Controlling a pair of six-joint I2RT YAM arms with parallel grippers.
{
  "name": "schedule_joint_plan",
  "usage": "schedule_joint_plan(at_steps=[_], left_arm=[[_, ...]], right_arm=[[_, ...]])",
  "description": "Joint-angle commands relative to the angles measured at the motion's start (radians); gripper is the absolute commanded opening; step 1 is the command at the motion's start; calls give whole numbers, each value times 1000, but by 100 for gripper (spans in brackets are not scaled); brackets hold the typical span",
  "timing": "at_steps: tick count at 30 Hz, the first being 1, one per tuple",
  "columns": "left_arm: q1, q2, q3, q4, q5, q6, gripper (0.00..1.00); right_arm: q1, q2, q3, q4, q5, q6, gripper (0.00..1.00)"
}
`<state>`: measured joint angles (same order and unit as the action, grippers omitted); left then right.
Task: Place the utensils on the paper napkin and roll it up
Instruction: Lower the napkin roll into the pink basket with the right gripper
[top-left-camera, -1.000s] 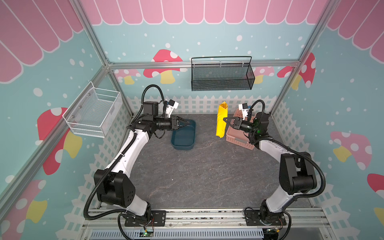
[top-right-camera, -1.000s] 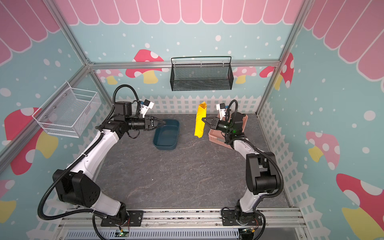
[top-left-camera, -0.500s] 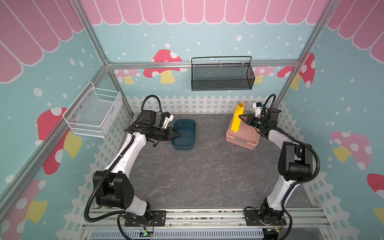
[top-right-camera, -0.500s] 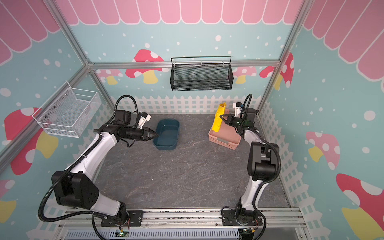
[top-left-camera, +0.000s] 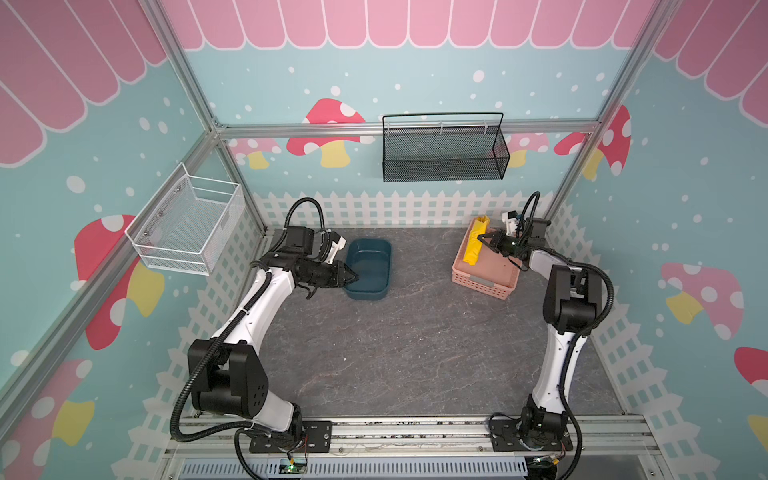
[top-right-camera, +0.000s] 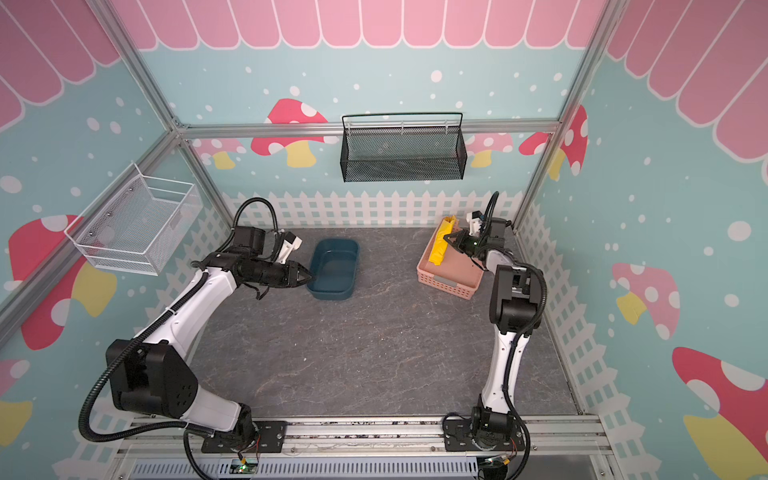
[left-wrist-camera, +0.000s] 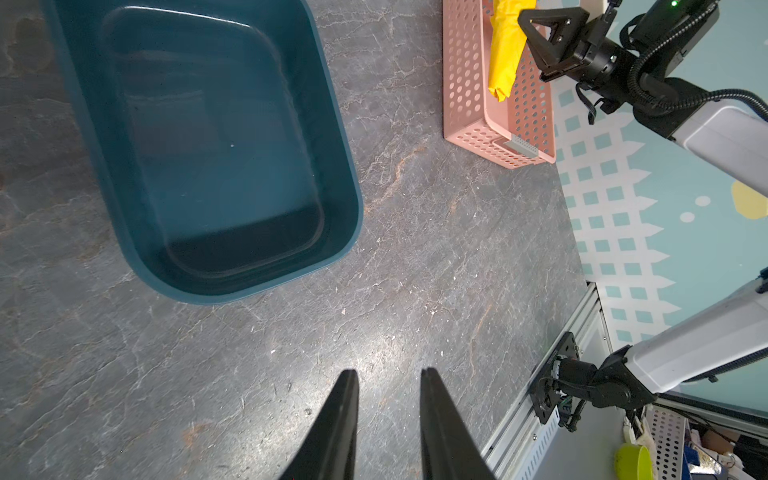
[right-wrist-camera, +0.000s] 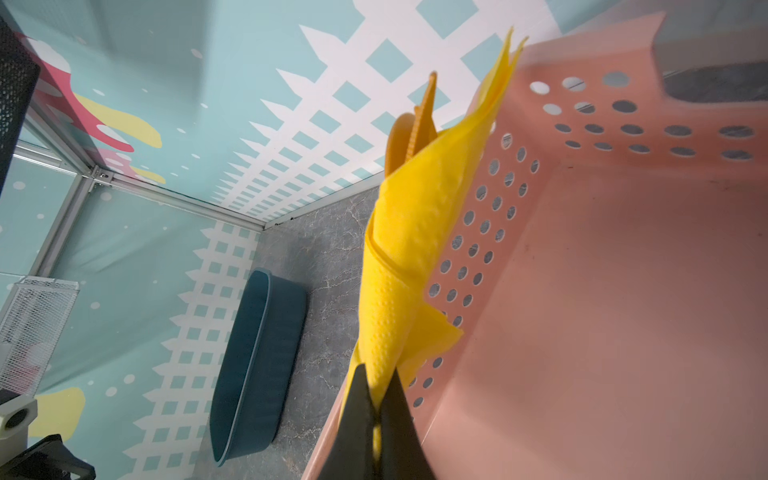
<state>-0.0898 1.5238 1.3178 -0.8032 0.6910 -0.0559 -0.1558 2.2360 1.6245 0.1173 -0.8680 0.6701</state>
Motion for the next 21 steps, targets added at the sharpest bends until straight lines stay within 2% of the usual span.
schedule_joint_plan(at_steps=[1,15,21], left_arm=[[6,7,-5,3,-2,24,29],[10,10,-8,4,22,24,28],[13,9,-11,3,26,24,28]], right_arm=[[-1,43,41,-41,2,-8,0],[-1,175,136,-117,3,-6,0],[0,212,175,-213,50,-40,0]])
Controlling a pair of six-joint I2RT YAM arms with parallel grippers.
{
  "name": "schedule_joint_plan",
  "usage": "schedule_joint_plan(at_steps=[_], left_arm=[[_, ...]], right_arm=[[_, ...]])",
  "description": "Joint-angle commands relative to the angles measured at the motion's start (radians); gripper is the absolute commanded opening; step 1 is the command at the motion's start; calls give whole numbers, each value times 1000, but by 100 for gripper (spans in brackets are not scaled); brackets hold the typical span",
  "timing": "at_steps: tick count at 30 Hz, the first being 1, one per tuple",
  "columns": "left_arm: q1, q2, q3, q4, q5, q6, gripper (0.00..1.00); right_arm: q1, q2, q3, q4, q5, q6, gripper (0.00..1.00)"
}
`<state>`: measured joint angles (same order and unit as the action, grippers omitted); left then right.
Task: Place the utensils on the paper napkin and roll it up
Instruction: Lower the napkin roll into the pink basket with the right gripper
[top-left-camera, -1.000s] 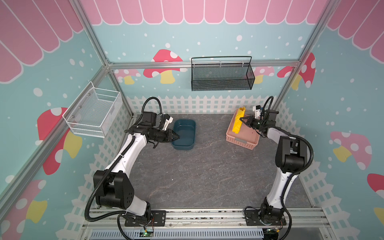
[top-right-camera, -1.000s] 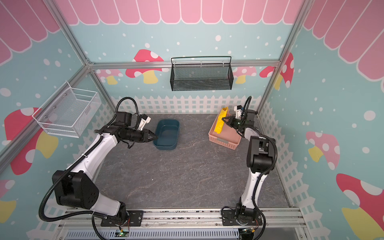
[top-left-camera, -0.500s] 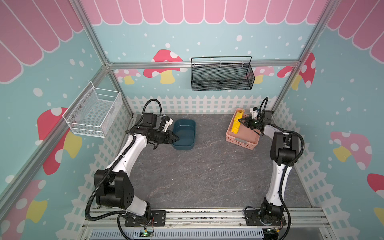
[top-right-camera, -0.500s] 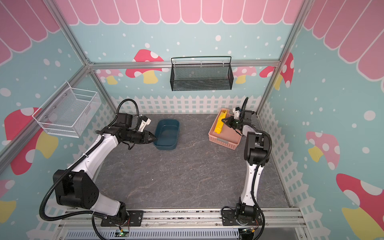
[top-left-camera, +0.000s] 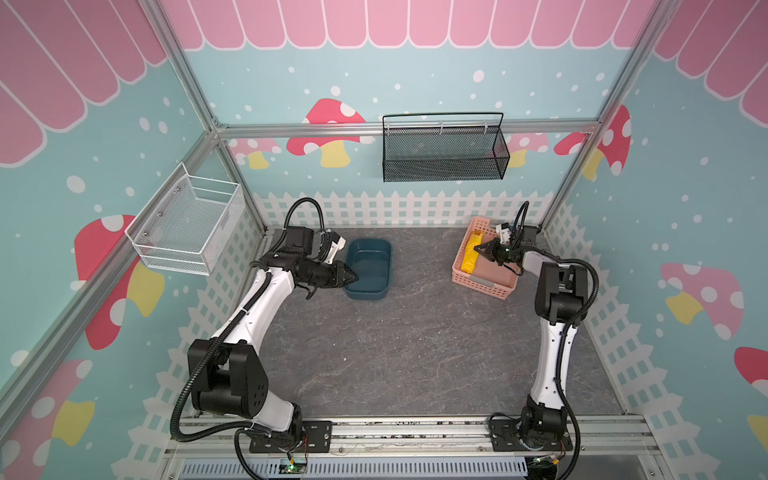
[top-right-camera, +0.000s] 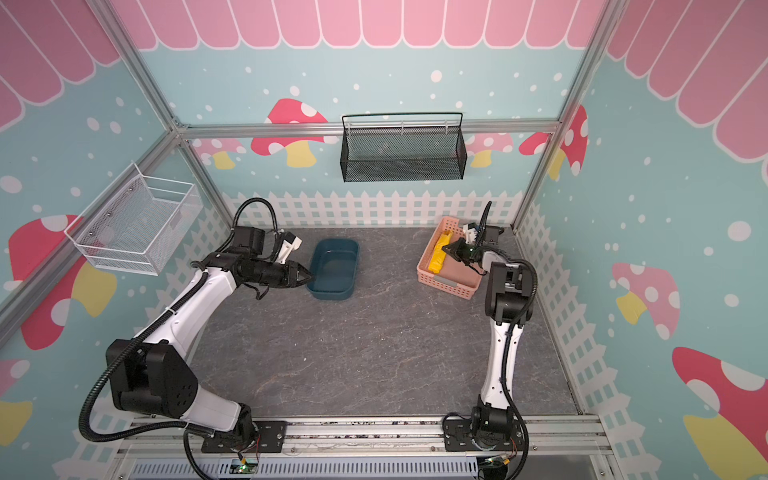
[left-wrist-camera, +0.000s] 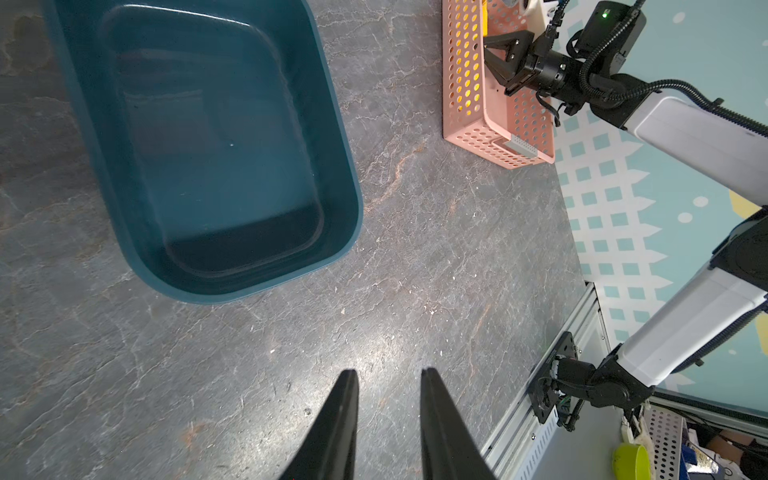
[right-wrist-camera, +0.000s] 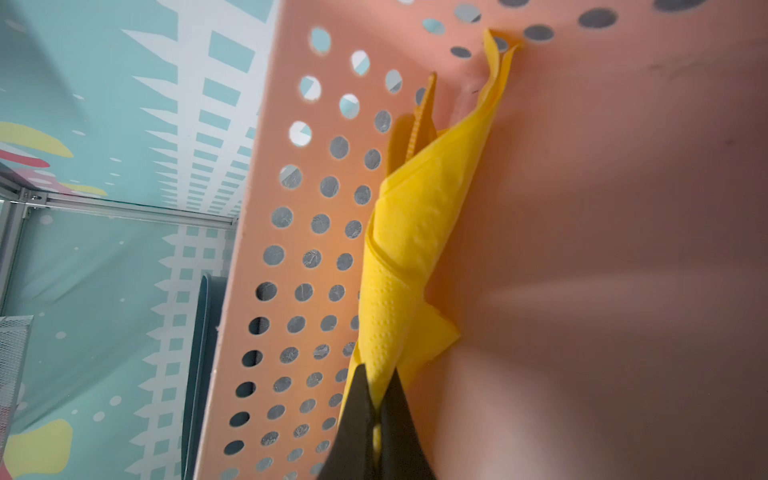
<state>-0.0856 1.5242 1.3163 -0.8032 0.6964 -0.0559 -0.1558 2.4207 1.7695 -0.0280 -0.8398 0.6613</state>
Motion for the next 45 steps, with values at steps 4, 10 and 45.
schedule_joint_plan(at_steps=[4,10,45], left_arm=[[11,11,-8,4,31,24,28],[18,9,-8,4,35,25,28],[46,-3,-15,5,30,14,38]], right_arm=[[1,41,50,-142,69,-67,0],[0,52,80,-240,142,-113,0],[7,-75,180,-503,371,-251,40]])
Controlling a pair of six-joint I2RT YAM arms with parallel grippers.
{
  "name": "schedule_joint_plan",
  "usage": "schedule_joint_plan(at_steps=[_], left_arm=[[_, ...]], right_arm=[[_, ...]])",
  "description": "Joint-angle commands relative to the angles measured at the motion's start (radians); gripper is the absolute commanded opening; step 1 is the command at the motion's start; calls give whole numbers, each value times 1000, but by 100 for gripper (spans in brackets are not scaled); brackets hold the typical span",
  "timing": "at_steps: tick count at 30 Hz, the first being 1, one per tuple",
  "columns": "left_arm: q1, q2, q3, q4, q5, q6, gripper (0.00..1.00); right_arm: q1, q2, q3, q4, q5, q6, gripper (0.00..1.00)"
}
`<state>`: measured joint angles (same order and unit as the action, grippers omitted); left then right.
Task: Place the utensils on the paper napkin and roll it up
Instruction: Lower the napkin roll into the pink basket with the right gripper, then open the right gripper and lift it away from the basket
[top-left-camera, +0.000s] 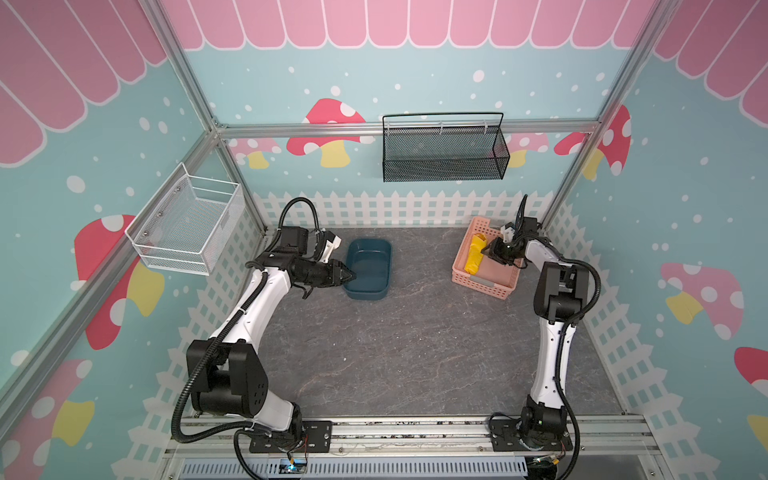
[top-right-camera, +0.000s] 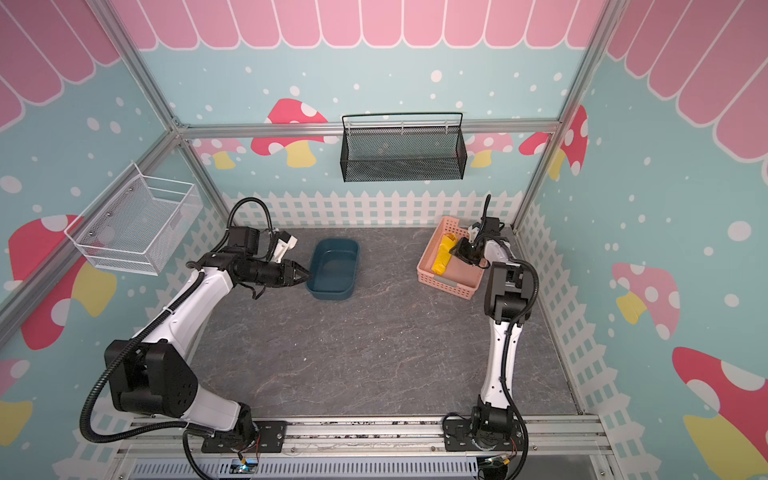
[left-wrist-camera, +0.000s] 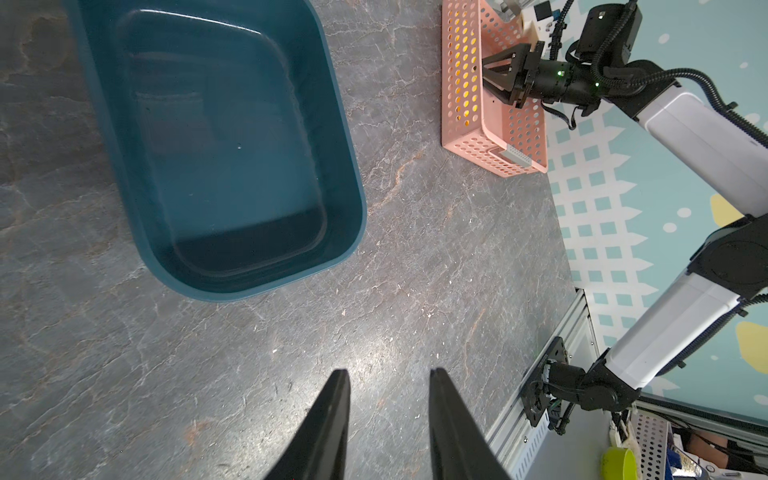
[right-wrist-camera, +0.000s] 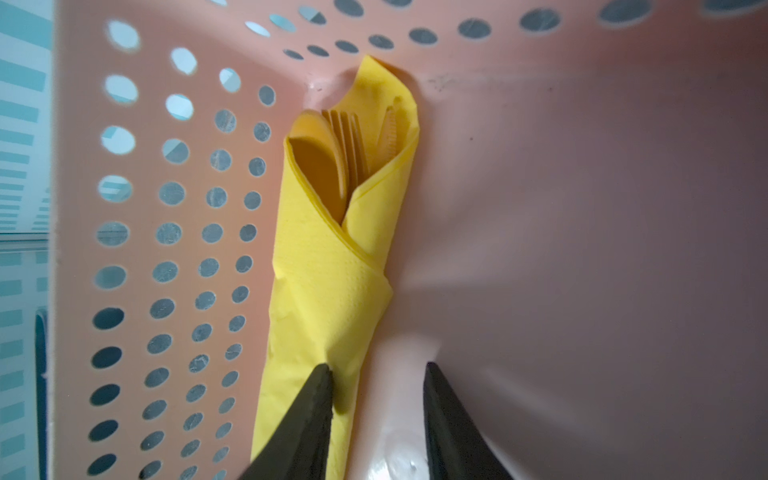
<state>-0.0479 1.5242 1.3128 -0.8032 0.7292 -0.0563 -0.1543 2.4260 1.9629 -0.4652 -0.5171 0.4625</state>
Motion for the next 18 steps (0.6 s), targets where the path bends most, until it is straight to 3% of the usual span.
schedule_joint_plan(at_steps=[1,4,7,9,10,11,18], left_arm=[[7,-4,-14,6,-9,15,40],[7,-6,-18,10,-29,12,44],[8,-3,-17,12,-71,6,47],[7,-4,-19,12,-102,0,62],[7,-6,-20,12,-116,-3,76],[7,-9,-19,12,-124,-5,97],[7,-64,-70,89,-245,-95,100]], right_arm=[[6,-105,-26,-66,55,-63,42],[7,-183,-74,-58,83,-91,51],[10,-272,-154,-30,111,-115,80],[10,-332,-219,-1,129,-128,91],[11,-366,-258,16,136,-137,94],[12,-394,-291,32,144,-144,95],[12,-683,-628,224,221,-191,95]])
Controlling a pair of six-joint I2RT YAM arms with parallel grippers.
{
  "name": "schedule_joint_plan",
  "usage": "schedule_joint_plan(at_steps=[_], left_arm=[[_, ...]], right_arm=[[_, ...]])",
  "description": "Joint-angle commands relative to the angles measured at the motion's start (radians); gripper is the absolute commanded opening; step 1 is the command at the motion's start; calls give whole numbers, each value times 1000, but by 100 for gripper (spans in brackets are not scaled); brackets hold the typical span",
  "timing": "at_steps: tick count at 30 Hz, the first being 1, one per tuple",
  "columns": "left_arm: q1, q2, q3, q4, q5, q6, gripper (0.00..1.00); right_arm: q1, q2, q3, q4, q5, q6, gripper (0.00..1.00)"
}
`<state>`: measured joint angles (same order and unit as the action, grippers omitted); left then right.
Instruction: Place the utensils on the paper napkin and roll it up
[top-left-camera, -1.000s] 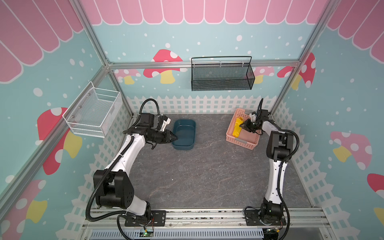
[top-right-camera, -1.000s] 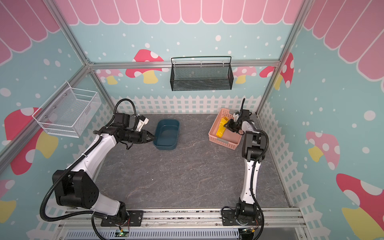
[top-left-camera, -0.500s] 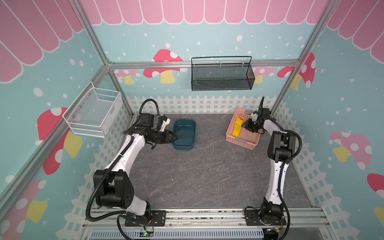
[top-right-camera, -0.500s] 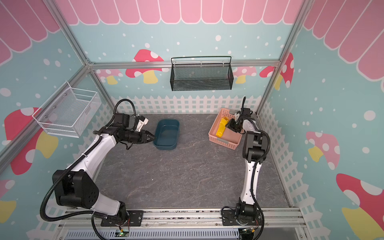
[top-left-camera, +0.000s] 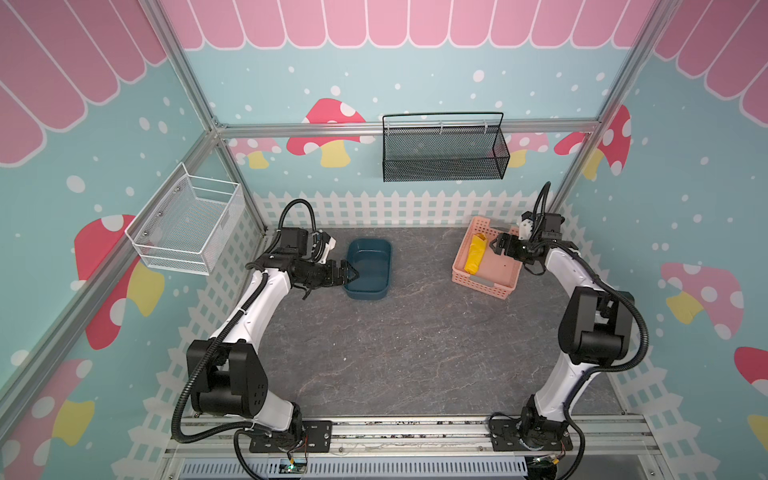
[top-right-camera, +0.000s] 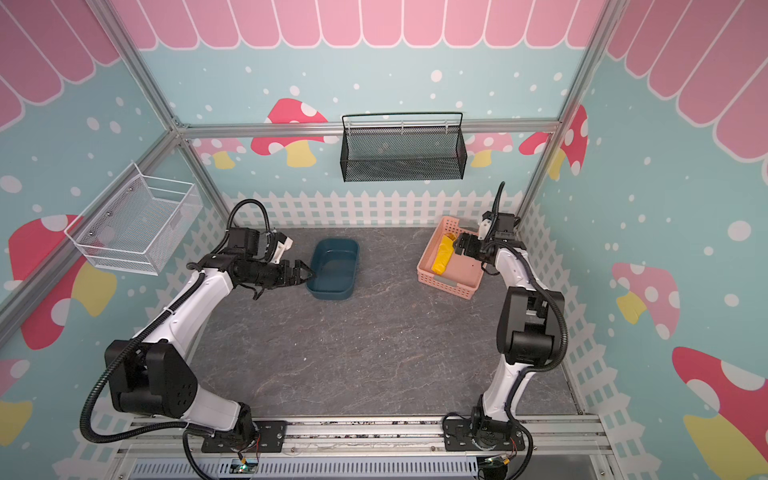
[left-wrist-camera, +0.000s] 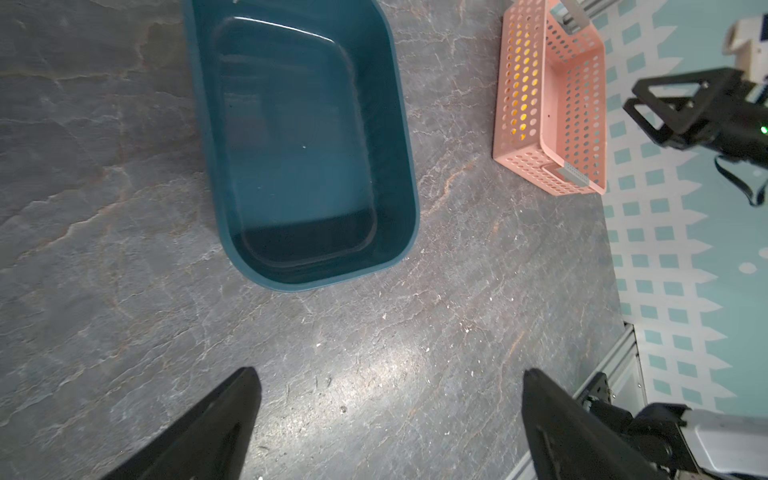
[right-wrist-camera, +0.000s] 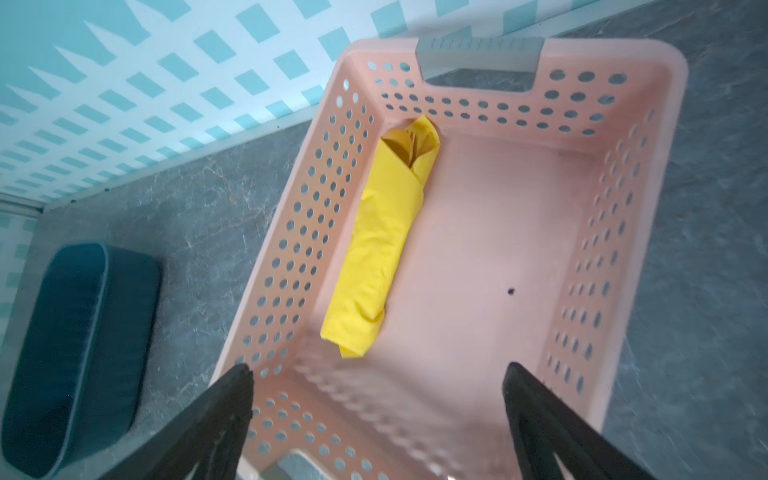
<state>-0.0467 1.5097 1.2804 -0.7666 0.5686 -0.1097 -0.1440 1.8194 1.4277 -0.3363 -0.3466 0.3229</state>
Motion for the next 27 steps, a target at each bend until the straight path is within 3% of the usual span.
schedule_joint_plan(at_steps=[1,10,15,18,21,25,27], left_arm=[[4,-67,-67,87,-115,-61,100],[2,-239,-422,484,-481,-189,99],[-12,-294,-620,749,-658,-146,98],[-38,-307,-710,911,-757,-56,99],[-42,-267,-788,1111,-764,22,100],[-41,-142,-827,1327,-724,91,100],[-36,-123,-811,1334,-663,114,100]], right_arm=[[1,-120,-147,130,66,-56,95],[10,-423,-629,476,209,-24,95],[26,-487,-821,626,300,-16,95],[68,-528,-952,811,369,-97,96],[110,-555,-1065,1025,469,-197,99],[116,-508,-1173,1280,492,-237,100],[121,-494,-1170,1307,462,-268,99]])
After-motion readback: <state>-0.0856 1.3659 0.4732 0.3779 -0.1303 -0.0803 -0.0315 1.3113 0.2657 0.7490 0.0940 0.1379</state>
